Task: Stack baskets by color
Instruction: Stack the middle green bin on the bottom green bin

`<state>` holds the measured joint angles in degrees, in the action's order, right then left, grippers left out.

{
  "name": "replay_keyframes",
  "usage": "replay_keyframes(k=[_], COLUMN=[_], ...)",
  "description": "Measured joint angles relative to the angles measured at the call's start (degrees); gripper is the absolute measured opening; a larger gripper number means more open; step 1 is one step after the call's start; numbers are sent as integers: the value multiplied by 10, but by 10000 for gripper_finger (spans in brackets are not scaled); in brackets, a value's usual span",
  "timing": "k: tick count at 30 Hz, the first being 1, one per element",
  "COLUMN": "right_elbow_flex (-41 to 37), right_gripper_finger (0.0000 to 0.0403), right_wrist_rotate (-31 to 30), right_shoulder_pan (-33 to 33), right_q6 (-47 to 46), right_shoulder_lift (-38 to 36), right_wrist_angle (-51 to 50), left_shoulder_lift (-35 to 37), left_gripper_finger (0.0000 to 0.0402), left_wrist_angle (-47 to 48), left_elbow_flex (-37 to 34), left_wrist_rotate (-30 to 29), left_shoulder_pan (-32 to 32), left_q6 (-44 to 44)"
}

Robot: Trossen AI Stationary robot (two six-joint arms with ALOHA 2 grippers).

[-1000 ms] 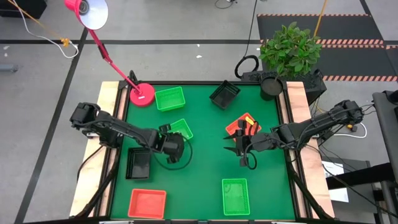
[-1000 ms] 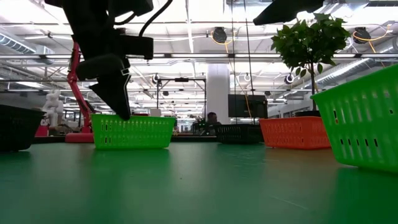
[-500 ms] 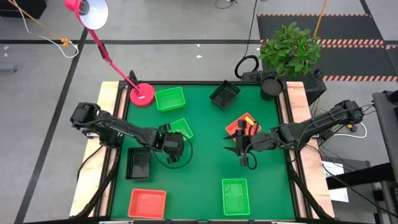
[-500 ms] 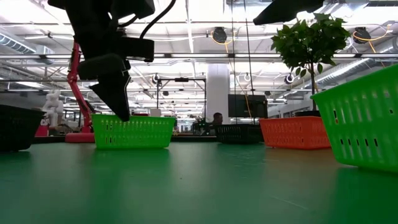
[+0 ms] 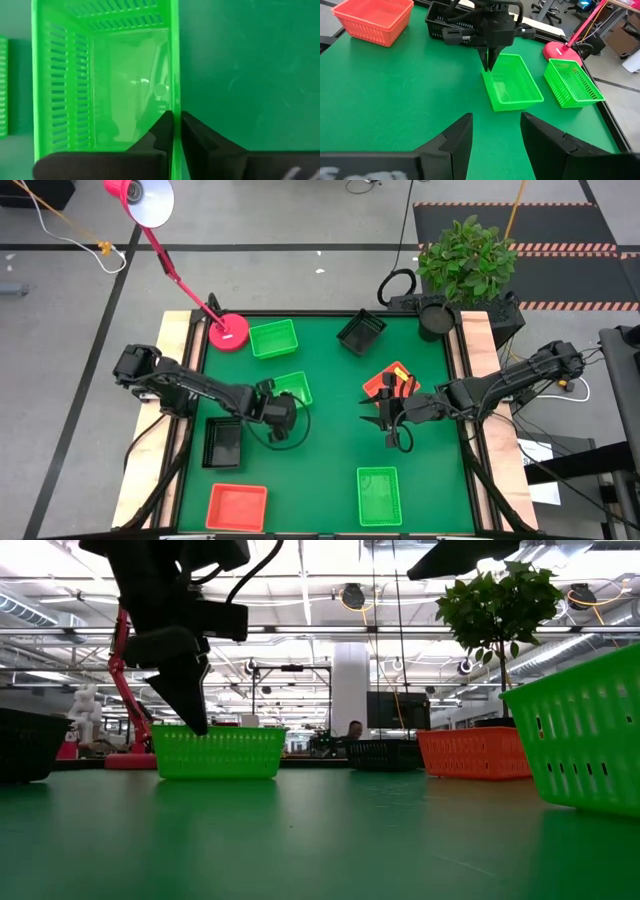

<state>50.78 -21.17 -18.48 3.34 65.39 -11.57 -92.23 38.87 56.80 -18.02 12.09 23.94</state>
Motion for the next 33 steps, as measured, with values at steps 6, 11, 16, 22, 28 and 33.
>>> replay_keyframes(k=[6,11,16,22,28,33], right_elbow_flex=[0,0,0,0,0,0], right_gripper_finger=[160,160,160,160,160,160], right_wrist_rotate=[0,0,0,0,0,0], right_shoulder_pan=[0,0,0,0,0,0], right_q6=[3,3,3,4,5,2], right_shoulder_lift=[0,0,0,0,0,0], right_wrist_angle=[1,1,1,1,1,3], left_shoulder_lift=[-5,-5,-5,-5,-4,-3], left_gripper_finger=[95,128,113,21,15,10], left_wrist_angle=[0,-5,-2,0,9,8], left_elbow_flex=[0,-3,-18,-24,-2,27], left_wrist_rotate=[-5,-6,-10,5,6,4], left_shoulder_pan=[-3,-5,-7,-8,2,40], left_q6=[3,-3,-16,-46,-96,-184])
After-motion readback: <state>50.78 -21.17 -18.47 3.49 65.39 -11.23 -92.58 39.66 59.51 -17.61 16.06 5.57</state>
